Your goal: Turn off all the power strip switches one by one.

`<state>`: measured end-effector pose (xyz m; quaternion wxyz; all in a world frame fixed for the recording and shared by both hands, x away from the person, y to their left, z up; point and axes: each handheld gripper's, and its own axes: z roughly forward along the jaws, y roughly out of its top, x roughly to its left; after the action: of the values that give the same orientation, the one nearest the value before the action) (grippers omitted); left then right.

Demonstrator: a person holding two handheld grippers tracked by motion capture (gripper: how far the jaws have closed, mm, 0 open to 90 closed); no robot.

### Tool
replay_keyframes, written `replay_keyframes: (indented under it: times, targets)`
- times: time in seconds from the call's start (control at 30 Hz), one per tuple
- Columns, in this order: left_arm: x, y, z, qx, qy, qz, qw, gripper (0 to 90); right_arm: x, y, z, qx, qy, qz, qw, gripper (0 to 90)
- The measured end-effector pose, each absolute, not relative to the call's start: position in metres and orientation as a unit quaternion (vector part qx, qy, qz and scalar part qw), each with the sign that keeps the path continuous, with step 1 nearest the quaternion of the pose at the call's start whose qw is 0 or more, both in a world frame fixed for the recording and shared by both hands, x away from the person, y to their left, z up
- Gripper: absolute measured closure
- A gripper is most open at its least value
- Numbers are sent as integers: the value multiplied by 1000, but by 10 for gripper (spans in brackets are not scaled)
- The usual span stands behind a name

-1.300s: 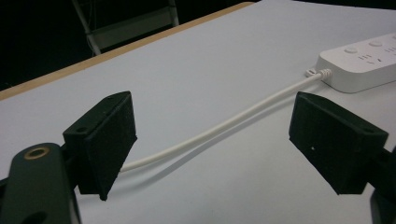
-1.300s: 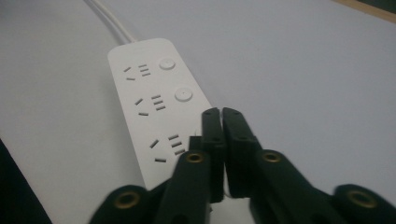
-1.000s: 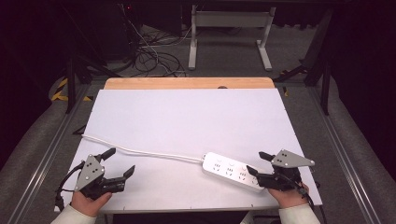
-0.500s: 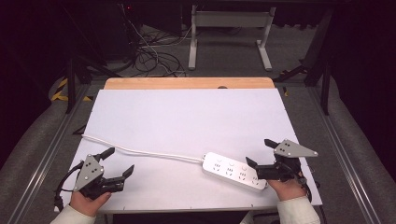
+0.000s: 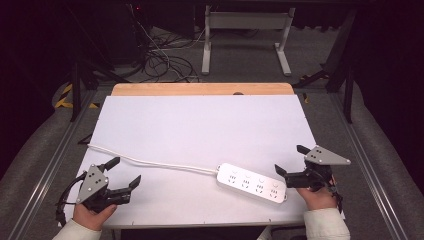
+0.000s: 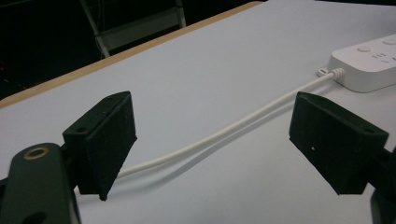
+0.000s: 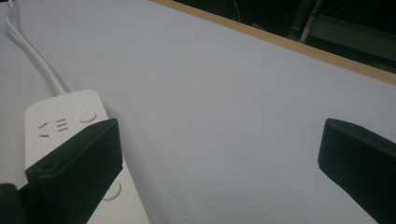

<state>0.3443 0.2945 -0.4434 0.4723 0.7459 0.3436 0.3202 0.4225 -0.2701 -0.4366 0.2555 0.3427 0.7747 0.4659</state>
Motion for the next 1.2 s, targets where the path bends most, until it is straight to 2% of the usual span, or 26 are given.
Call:
replay_keyframes:
  times: [0.53,1.2]
  targets:
    - [346,298,-445,747,345,320,470,152,418,-281,-465,330,772,495,225,1]
    - [346,298,-447,743,349,315,477,152,414,-281,-463,325,774,495,226,4]
